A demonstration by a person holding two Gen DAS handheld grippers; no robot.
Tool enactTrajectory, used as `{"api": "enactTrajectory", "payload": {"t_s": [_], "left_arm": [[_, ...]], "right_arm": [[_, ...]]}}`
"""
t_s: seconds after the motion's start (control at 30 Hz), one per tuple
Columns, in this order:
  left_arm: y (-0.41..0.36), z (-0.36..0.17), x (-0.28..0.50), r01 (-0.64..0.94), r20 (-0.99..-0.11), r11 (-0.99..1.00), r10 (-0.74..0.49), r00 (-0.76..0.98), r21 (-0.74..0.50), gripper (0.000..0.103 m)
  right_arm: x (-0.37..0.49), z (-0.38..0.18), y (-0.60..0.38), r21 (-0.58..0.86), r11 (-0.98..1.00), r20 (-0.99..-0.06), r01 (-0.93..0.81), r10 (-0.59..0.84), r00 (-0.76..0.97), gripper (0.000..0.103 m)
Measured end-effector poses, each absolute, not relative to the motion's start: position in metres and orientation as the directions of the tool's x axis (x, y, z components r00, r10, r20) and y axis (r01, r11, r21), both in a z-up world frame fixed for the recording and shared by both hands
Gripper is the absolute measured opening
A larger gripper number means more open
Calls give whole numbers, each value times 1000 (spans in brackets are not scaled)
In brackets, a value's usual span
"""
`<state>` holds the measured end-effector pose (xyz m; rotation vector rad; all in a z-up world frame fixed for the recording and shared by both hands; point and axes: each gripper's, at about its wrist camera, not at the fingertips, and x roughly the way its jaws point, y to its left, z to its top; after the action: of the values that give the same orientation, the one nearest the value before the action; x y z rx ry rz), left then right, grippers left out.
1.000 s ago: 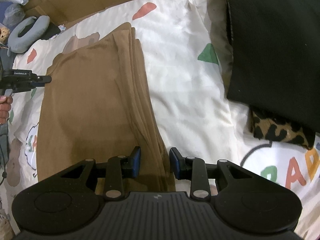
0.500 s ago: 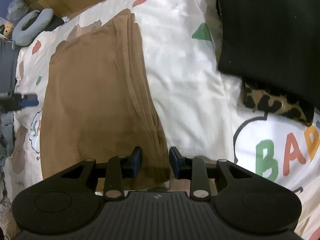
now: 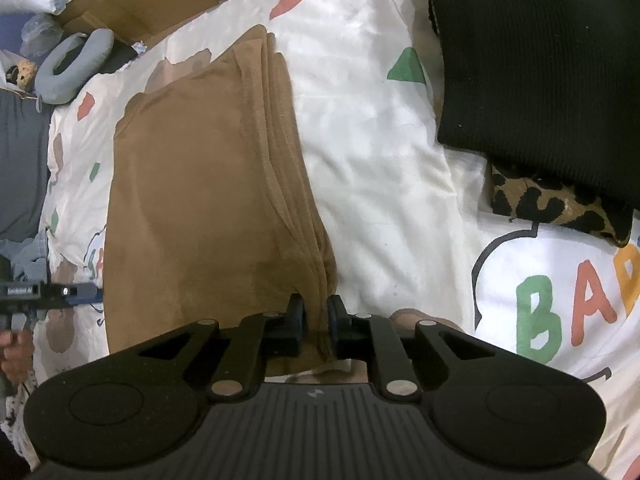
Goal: Fold clothes
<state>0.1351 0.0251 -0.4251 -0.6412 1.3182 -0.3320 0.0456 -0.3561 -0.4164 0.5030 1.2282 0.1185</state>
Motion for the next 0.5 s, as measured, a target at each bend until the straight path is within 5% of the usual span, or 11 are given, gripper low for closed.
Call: {"api": "enactTrajectory", "payload": {"t_s": [0.3,0.5], "left_arm": [[27,-446,107,-186,-714,693,-645,274,-697,42],[18,-458,94,-190,-699,673,-679,225,-715,35]], "right_arm": [[54,-427,-352,416,892,-879,176,344,331,34],[59,-433,-353,435,884,-875,169,371,311,33]]}}
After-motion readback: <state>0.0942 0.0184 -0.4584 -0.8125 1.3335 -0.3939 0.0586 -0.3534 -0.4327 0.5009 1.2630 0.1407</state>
